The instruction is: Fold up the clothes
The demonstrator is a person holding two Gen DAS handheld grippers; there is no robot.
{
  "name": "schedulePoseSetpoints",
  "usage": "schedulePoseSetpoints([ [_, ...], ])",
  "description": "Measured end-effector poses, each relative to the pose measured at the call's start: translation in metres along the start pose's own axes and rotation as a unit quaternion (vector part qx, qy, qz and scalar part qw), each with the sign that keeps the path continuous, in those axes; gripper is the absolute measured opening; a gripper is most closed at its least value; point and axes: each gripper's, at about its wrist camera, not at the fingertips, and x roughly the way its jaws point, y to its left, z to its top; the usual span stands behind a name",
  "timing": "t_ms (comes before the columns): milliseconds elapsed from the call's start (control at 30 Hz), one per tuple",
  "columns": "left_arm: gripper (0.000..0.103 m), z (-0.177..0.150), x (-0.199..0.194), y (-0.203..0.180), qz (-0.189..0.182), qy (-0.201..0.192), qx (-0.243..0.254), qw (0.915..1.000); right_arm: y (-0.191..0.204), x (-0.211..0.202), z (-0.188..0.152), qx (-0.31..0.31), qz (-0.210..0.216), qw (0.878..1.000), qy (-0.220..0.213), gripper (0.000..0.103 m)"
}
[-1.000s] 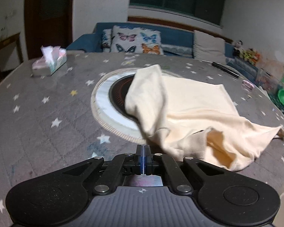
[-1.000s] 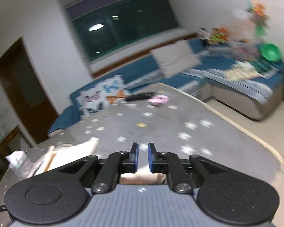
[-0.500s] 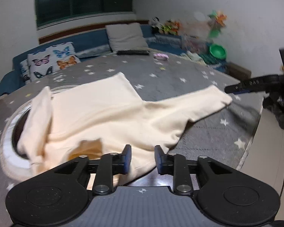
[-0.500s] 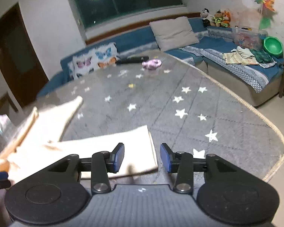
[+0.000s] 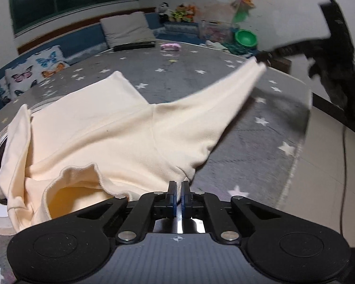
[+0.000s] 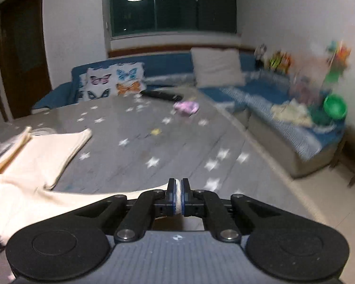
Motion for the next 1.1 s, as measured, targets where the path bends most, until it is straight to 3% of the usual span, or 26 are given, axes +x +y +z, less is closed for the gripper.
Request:
schedulePoseSetpoints([
  [200,0.005,0.012,-0.01,0.021,0.027,-0.018,-0.022,0.9992,-0.001,0.039,-0.017,-0.009,-0.022,0.997,0.079,0.006],
  [333,0.007,0.021,-0.016,0.037,0.052,-0.031,-0.04,0.9974,0.005,0.029,-0.01,-0.011,-0.017,0.998,0.064,0.012],
  [433,0.009,0.028,-0.022,0.05,0.07,-0.041,-0.053,0.9953,0.017,0.021,0.003,-0.024,0.022,0.998,0.047,0.03],
  [600,0.025,0.043,-0.019,0.084,0.114,-0.047,-0.086,0.9886,0.05,0.021,0.012,-0.037,0.128,0.99,0.057,0.032],
  [700,0.036,0.057,0.0,0.127,0.16,-0.036,-0.122,0.9788,0.069,0.025,0.011,-0.051,0.166,0.982,0.07,0.032],
  [833,0.041,0.075,0.025,0.182,0.217,-0.021,-0.17,0.961,0.093,0.028,0.01,-0.069,0.199,0.974,0.082,0.032],
  [1100,0.047,0.099,0.086,0.235,0.236,-0.001,-0.187,0.9534,0.138,0.029,0.01,-0.121,0.26,0.955,0.078,0.037],
])
